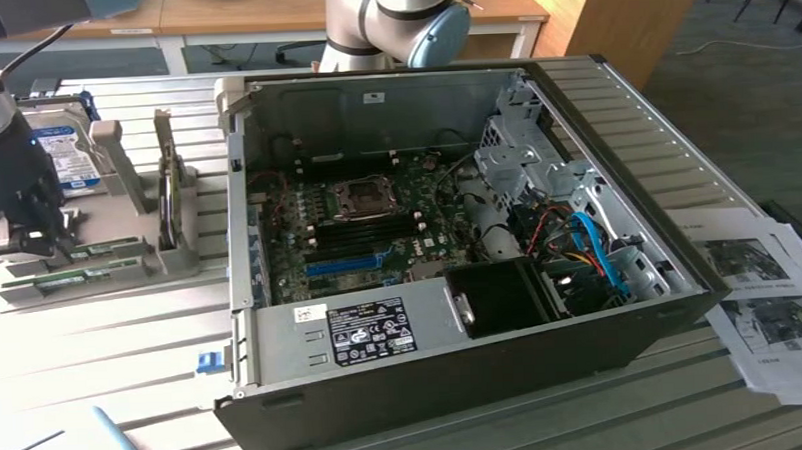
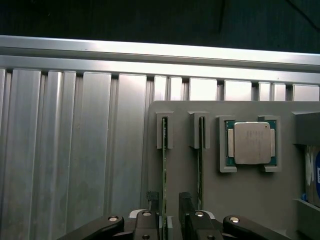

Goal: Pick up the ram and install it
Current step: 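Pick up the ram and move it above insertion slot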

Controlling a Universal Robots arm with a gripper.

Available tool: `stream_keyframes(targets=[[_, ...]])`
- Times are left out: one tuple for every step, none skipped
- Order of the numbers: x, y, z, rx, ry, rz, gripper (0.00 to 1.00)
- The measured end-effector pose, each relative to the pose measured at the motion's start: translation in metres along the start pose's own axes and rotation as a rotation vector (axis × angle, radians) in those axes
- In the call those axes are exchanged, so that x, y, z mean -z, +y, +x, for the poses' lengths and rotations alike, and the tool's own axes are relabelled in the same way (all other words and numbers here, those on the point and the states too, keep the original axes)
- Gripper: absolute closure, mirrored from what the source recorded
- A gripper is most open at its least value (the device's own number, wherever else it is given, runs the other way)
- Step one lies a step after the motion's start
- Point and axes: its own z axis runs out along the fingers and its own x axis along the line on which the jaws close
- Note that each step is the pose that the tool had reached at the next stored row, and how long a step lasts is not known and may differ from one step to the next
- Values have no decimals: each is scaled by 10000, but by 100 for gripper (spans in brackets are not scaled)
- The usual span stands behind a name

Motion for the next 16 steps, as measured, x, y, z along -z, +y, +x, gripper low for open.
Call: stream_keyframes(targets=[[0, 0, 0, 0, -1, 1, 71], [0, 0, 0, 1, 0, 1, 71], [-3, 0, 1, 1, -1, 2, 71], [-10, 0, 1, 1, -2, 4, 71], [-17, 0, 1, 1, -1, 1, 71], [-25, -1, 1, 1, 0, 0, 71], [-36, -1, 1, 1, 0, 0, 71], [-47, -2, 1, 1, 0, 1, 71], [-57, -2, 1, 2, 0, 1, 71], [-67, -3, 1, 1, -1, 1, 71], [-76, -3, 2, 1, 0, 0, 71], [-86, -3, 2, 1, 0, 1, 71], [-95, -4, 2, 1, 0, 1, 71], [-105, -4, 2, 1, 0, 1, 71], [-114, -4, 2, 1, 0, 0, 71], [-123, -5, 2, 1, 1, 1, 71]])
